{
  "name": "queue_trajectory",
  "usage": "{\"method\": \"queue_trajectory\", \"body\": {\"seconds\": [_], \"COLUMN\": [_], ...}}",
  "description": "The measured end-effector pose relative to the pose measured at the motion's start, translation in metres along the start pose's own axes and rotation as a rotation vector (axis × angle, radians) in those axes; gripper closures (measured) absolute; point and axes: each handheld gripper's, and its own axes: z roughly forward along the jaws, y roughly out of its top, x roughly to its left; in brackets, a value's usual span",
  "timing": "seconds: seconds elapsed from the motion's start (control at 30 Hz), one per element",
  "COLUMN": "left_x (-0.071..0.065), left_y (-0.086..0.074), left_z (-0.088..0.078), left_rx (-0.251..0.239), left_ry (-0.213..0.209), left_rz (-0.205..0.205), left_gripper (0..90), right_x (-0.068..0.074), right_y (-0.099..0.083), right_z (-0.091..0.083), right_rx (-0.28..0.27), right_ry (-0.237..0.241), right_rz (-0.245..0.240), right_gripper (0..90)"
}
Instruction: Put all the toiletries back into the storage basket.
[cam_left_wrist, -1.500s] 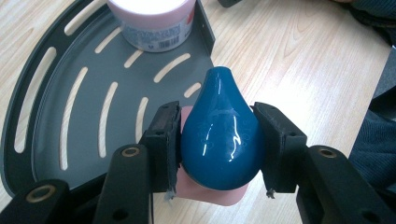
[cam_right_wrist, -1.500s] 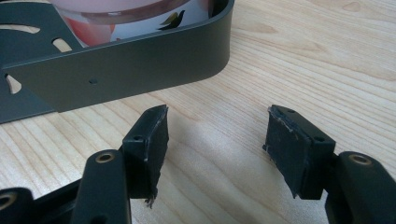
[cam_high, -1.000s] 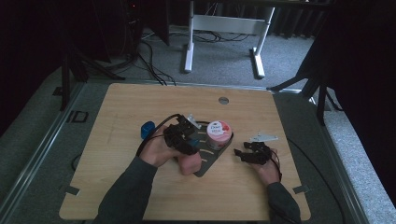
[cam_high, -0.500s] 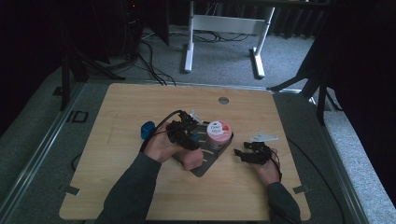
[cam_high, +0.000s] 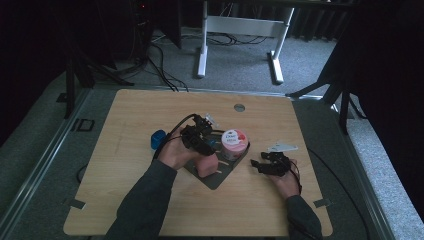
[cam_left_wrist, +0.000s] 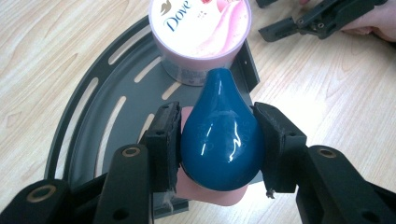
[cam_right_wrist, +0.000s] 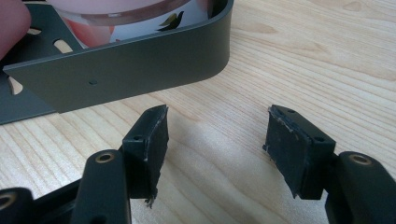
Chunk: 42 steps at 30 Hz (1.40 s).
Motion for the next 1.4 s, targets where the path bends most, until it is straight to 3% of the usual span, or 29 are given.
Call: {"method": "queue_trajectory", "body": {"seconds": [0.37, 0.93, 1.4], "left_x": [0.005, 0.014, 0.027], "left_y": [0.009, 0.026, 0.033], "left_z": [0.005, 0.016, 0.026], "left_rx": [-0.003, 0.003, -0.002], "left_ry": [0.007, 0.059, 0.076], "left_rz": [-0.021, -0.043, -0.072], "left_gripper": [54.2, 54.2, 54.3], "right_x": [0.0, 0.0, -0.001], "right_y": [0.0, 0.0, 0.0], "right_z": [0.0, 0.0, 0.0], "right_rx": [-0.001, 0.0, 0.0], "right_ry": [-0.001, 0.0, 0.002], "right_rz": [-0.002, -0.001, 0.001], "right_gripper": [38.7, 38.7, 38.6]}}
